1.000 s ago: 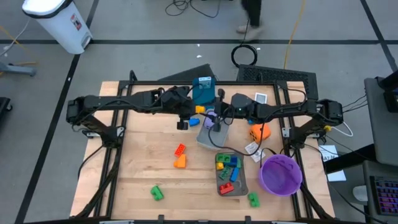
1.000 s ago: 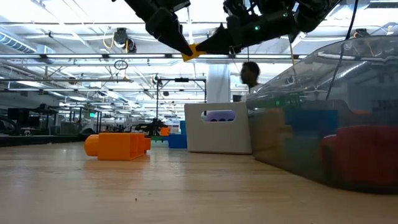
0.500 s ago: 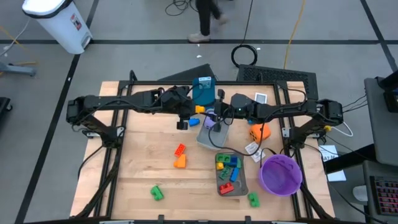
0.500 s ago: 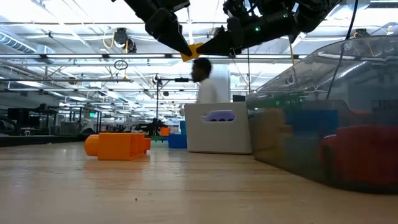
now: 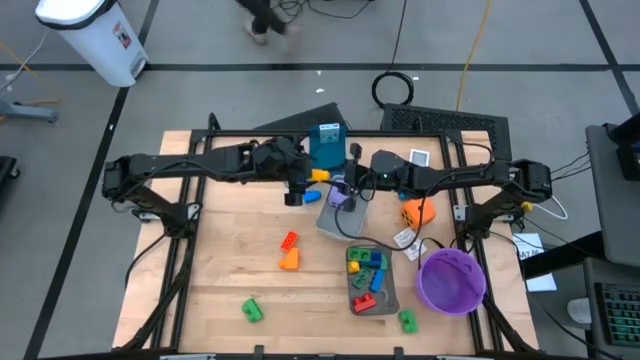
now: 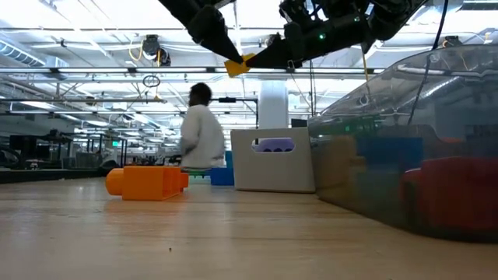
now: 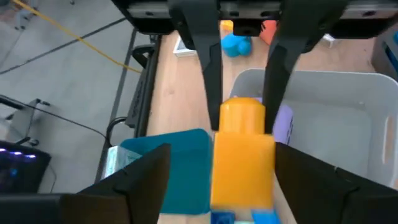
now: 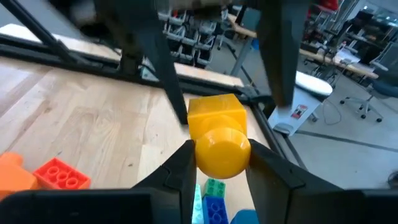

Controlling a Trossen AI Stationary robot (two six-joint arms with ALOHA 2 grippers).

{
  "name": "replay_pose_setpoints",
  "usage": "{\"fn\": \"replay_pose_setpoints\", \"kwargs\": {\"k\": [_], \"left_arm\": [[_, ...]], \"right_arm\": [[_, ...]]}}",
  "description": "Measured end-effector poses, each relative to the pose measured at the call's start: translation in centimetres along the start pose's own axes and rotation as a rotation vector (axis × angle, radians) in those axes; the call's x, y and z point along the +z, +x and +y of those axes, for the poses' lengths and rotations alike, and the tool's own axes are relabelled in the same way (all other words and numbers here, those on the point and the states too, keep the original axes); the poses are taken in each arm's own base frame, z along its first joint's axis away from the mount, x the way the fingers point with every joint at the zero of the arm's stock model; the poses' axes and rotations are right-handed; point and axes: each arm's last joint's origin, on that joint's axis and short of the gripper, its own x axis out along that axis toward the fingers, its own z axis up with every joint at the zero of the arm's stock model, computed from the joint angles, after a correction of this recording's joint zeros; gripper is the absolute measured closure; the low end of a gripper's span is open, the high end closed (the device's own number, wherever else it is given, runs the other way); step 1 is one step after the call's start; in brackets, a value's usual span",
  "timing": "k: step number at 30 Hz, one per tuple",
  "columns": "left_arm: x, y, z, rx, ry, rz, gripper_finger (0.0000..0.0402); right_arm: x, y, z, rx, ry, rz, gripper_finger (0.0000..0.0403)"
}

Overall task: Pick & Place Toys
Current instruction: Put the yellow game piece into the black bin

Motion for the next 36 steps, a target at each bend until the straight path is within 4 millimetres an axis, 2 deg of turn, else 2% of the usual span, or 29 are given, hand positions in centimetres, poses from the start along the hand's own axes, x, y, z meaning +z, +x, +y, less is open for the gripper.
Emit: {"fn": "replay_pose_setpoints", "kwargs": {"k": [5, 10, 14, 17, 21, 29, 33, 36], "left_arm": [[0.4, -3.3, 0.6, 0.084, -0.023, -0.028, 0.0110], [0.3, -8.1, 1.5, 0.114, -0.084, -0.088, 0.0125], [-0.6, -11.6, 2.3, 0.124, -0.158, -0.112, 0.0141], [-1.8, -12.7, 2.4, 0.089, -0.228, -0.153, 0.0154], [-3.8, -11.8, 1.3, 0.027, -0.298, -0.238, 0.0170], [-7.6, -6.9, -2.7, -0.051, -0.391, -0.587, 0.0196], [-8.8, -4.9, -4.3, -0.059, -0.424, -0.721, 0.0207], [-9.0, -3.9, -5.1, -0.071, -0.438, -0.791, 0.0214]], "right_arm": [[0.4, -1.1, -0.1, 0.013, -0.001, 0.044, 0.0297], [1.5, -3.7, -0.3, 0.028, 0.007, 0.097, 0.0297], [2.6, -5.9, -0.2, 0.043, 0.043, 0.110, 0.0297], [3.4, -7.4, 0.3, 0.033, 0.054, 0.122, 0.0297], [3.7, -9.2, 1.6, 0.048, 0.069, 0.177, 0.0297], [3.3, -11.2, 5.6, 0.211, 0.209, 0.344, 0.0297], [2.7, -11.7, 8.1, 0.295, 0.219, 0.443, 0.0297], [2.4, -11.9, 9.9, 0.342, 0.253, 0.492, 0.0297]]}}
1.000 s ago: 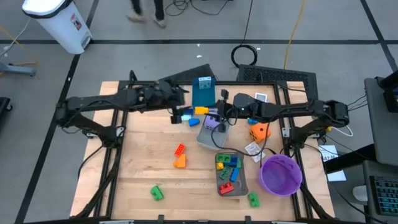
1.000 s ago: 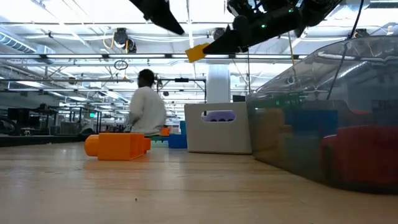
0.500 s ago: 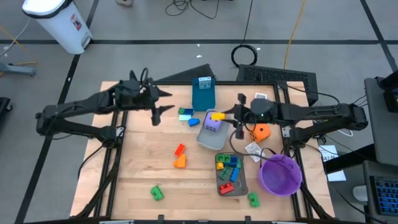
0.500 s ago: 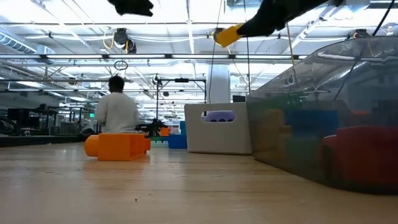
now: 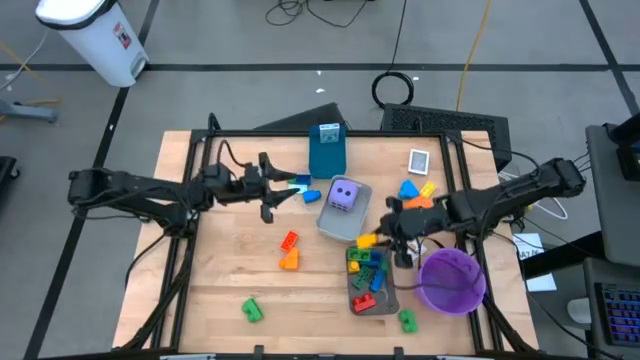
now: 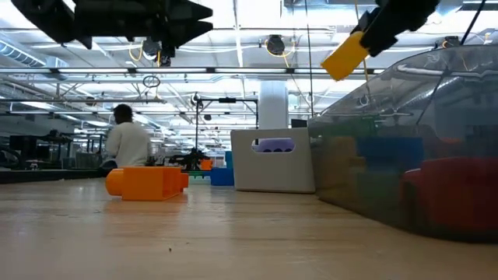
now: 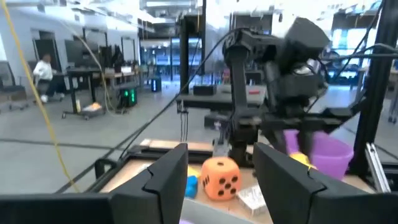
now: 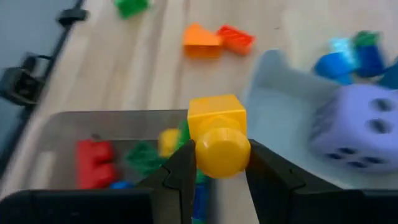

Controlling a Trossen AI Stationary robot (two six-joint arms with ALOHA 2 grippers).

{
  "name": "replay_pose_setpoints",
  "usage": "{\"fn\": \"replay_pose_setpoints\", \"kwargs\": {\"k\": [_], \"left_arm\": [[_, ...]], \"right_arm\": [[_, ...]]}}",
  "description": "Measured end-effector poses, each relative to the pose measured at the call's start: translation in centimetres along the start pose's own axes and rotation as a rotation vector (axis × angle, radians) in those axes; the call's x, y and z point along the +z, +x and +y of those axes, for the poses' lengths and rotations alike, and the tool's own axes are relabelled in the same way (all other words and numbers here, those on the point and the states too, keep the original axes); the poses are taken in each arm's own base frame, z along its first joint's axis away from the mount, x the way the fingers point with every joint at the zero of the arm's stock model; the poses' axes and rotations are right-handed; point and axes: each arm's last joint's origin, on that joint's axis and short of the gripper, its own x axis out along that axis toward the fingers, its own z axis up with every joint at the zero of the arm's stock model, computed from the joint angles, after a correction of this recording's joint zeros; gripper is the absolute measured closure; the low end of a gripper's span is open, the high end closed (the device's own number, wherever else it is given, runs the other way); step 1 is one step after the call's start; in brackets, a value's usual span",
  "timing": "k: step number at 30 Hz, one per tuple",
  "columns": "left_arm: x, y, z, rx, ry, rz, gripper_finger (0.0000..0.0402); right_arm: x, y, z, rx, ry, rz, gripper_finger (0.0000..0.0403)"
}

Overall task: Pick & Place Toys
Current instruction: Put the yellow game piece into the black bin

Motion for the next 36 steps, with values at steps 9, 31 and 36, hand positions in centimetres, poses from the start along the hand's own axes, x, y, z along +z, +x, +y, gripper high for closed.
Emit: {"fn": "replay_pose_setpoints", "kwargs": {"k": [9, 31, 36], "left_arm": [[-2.6, 2.4, -0.4, -0.014, -0.010, -0.010, 0.0229], [-2.1, 3.1, -2.8, -0.103, -0.178, -0.008, 0.0213], [-2.1, 3.1, -3.6, -0.133, -0.176, -0.008, 0.0219]], "right_arm": [[-0.4, 2.1, 4.8, 0.121, 0.078, 0.121, 0.0297], [0.6, 9.9, 9.8, 0.110, 0.038, 0.503, 0.0297], [0.3, 11.3, 10.0, 0.115, 0.040, 0.493, 0.0297]]}}
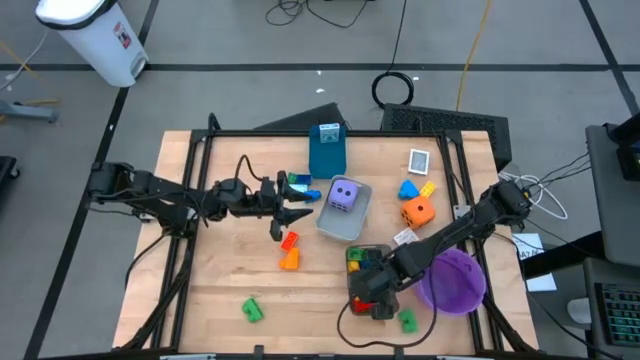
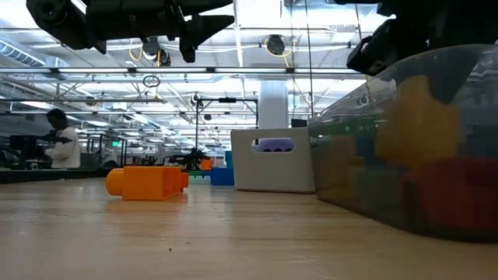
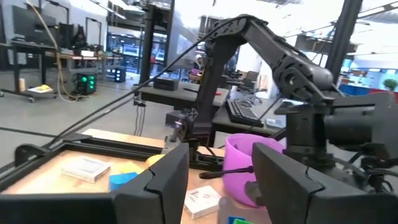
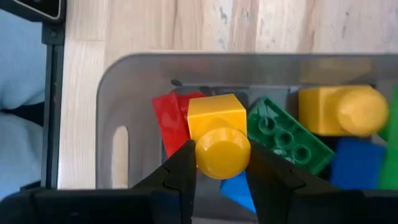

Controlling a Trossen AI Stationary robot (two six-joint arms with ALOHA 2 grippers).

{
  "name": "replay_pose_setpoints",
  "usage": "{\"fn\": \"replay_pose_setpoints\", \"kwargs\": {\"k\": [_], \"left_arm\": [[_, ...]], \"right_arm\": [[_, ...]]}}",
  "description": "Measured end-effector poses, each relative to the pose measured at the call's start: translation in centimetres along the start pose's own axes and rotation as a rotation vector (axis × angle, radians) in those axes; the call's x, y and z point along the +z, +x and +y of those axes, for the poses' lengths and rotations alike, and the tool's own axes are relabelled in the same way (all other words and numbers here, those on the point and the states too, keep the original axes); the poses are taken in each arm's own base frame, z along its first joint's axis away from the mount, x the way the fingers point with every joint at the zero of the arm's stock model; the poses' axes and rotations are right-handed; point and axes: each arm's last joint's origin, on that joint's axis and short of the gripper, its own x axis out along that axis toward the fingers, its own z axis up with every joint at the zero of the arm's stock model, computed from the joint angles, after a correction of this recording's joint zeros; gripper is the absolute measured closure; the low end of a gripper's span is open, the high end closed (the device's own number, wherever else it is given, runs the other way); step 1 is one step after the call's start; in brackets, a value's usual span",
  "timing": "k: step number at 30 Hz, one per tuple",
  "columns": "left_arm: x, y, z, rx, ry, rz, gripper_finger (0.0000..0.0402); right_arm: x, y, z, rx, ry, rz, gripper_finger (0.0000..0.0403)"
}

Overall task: Pick & Place Toys
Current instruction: Put the yellow game piece into the black bin, then put the dark green game piece into the black bin

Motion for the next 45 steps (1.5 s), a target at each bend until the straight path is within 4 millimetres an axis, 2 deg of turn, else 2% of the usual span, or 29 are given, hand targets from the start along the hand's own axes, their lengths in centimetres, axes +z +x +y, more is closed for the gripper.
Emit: {"fn": "replay_pose_setpoints", "kwargs": {"k": [3, 9, 14, 21, 29, 32, 35, 38, 41, 45], "left_arm": [[-0.1, 0.0, -0.6, -0.021, -0.005, 0.003, 0.0228], [-0.2, 0.0, -1.4, -0.051, -0.008, 0.007, 0.0244], [-0.3, 0.0, -1.8, -0.067, -0.011, 0.009, 0.0248], [-0.2, 0.0, -1.9, -0.069, 0.080, -0.002, 0.0231], [-0.5, 0.0, -1.7, -0.046, 0.214, 0.033, 0.0215], [-1.0, -0.3, -1.4, 0.042, 0.262, 0.119, 0.0217], [-0.1, -0.9, -1.2, 0.130, 0.283, 0.216, 0.0223], [0.2, -1.7, -0.9, 0.195, 0.273, 0.434, 0.0232], [1.1, -2.0, -1.1, 0.225, 0.180, 0.581, 0.0241], [-0.1, -3.4, -1.7, 0.225, 0.024, 0.807, 0.0250]], "right_arm": [[0.0, 0.3, 0.0, -0.004, 0.000, 0.009, 0.0290], [0.2, 0.2, -0.5, -0.005, 0.036, -0.001, 0.0211], [0.4, 0.1, -0.9, -0.007, 0.013, -0.006, 0.0169], [0.7, -0.6, -1.9, -0.084, -0.054, -0.028, 0.0153], [0.3, -3.6, -2.6, -0.298, -0.076, -0.124, 0.0152], [0.8, -4.7, -2.7, -0.380, -0.081, -0.221, 0.0152], [1.6, -5.1, -2.8, -0.467, -0.134, -0.319, 0.0152], [2.6, -5.1, -3.1, -0.523, -0.230, -0.407, 0.0152], [3.3, -4.4, -3.9, -0.539, -0.310, -0.498, 0.0152], [3.1, -3.1, -5.0, -0.565, -0.356, -0.565, 0.0151]]}}
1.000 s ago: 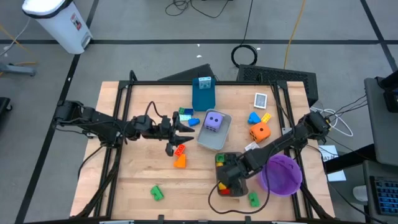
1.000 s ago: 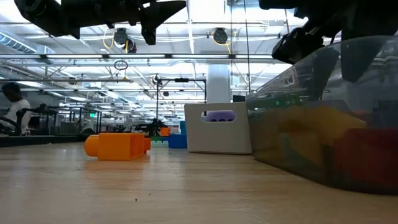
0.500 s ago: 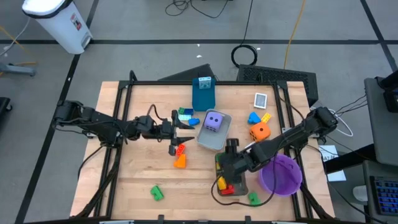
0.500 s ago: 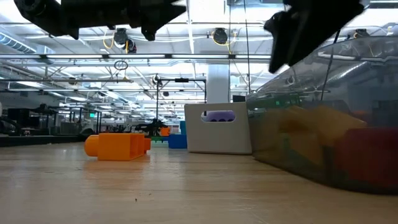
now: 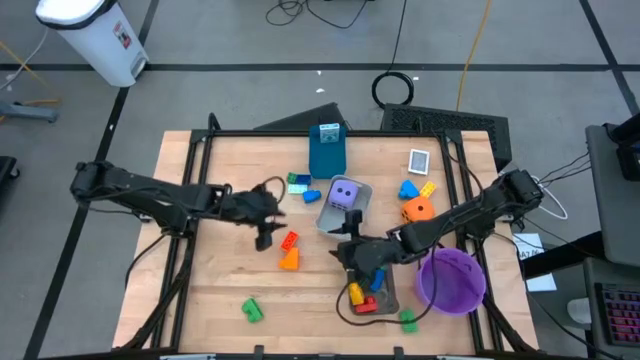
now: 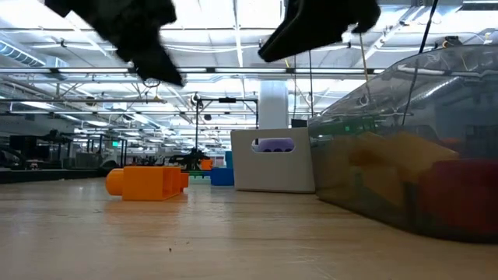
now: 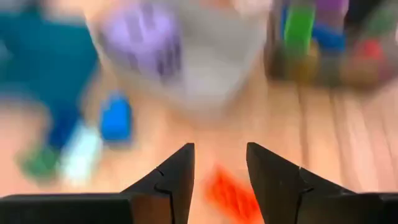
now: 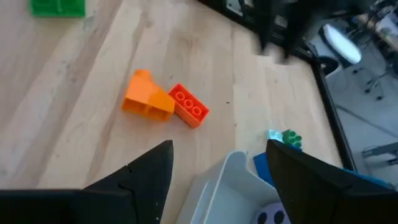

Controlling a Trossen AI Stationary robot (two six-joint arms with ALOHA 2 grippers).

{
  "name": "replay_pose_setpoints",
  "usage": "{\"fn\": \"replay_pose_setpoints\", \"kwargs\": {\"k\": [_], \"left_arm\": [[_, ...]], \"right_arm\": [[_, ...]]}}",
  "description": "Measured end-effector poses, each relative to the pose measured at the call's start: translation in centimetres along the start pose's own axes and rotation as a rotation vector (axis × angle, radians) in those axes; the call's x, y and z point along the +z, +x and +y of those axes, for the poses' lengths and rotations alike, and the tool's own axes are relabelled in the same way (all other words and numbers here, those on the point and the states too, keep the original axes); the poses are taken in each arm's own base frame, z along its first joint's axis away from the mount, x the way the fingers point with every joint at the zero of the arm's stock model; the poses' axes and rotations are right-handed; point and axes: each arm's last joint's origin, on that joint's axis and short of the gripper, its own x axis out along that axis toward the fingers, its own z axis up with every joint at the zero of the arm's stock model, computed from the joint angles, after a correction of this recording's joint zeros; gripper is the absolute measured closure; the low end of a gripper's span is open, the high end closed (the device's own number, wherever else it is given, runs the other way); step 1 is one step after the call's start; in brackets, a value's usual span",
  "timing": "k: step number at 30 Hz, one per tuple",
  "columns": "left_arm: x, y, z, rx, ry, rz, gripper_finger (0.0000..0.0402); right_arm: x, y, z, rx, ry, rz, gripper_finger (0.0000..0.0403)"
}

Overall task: Pick & Place Toys
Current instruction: Put the dark green game piece into the black bin

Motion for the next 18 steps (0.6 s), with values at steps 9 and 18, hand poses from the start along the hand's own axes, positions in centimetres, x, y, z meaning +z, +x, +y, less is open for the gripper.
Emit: {"fn": "replay_pose_setpoints", "kwargs": {"k": [9, 18], "left_arm": [[-2.2, -0.7, -3.7, -0.068, -0.146, 0.137, 0.0266], [-2.2, -0.6, -4.3, 0.095, -0.176, 0.030, 0.0270]], "right_arm": [[-3.1, 1.1, 0.9, -0.013, -0.009, -0.061, 0.0151], [-3.0, 1.0, 1.3, -0.028, -0.050, -0.136, 0.0151]]}}
